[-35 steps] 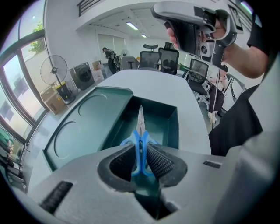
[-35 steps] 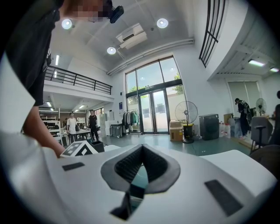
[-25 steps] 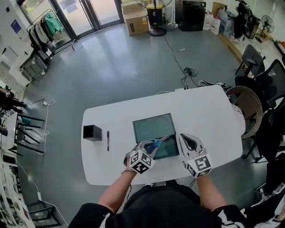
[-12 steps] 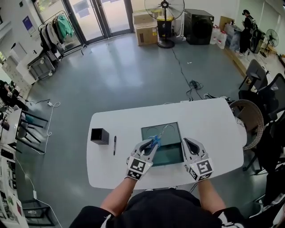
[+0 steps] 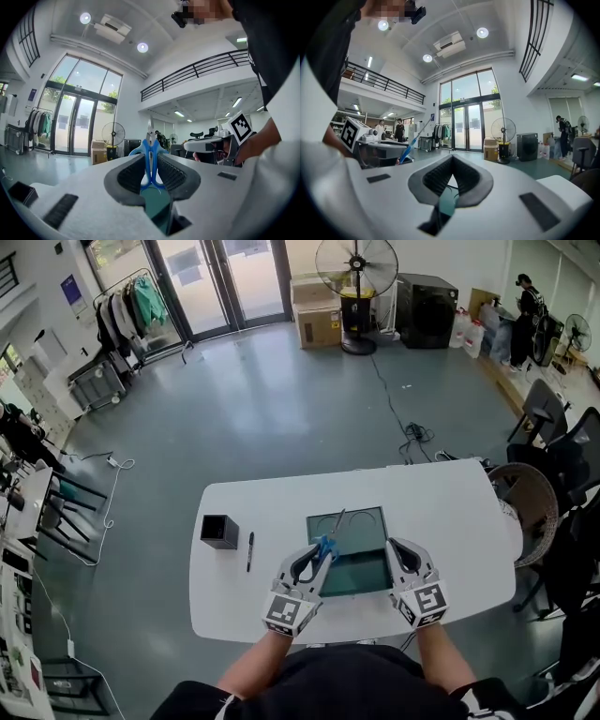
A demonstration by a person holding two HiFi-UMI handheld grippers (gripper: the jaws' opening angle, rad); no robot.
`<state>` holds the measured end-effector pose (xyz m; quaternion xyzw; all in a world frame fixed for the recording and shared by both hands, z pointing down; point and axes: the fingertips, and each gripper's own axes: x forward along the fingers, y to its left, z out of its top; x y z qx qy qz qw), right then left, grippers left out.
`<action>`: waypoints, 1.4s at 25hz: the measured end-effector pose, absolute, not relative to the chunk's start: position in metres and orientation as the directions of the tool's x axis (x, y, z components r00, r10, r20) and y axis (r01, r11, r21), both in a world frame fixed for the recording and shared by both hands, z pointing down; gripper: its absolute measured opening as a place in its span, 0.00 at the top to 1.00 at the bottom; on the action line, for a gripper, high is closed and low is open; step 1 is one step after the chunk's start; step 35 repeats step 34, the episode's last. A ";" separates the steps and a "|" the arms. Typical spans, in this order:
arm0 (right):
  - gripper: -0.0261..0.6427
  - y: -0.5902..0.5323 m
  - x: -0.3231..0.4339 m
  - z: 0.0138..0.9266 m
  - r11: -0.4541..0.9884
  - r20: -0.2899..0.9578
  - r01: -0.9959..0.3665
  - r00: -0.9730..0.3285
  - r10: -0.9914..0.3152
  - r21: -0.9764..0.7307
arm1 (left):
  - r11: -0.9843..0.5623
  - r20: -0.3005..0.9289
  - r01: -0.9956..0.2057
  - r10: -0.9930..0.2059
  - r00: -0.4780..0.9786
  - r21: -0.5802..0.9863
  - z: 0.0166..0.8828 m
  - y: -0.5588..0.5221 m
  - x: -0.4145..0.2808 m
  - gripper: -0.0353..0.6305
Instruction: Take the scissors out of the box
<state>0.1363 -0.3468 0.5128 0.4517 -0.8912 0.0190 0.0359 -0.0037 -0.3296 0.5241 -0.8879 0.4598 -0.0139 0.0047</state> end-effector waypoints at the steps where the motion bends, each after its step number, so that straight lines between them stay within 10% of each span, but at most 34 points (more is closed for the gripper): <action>1: 0.95 -0.346 0.136 0.512 0.591 0.079 -0.806 -0.589 -0.804 0.001 | -0.577 0.005 -0.817 -0.817 0.577 -0.021 0.522 -0.328 -0.005 0.80; 35: 0.96 -0.328 0.137 0.499 0.567 0.075 -0.820 -0.562 -0.824 0.081 | -0.566 -0.002 -0.824 -0.824 0.566 0.022 0.511 -0.315 -0.012 0.80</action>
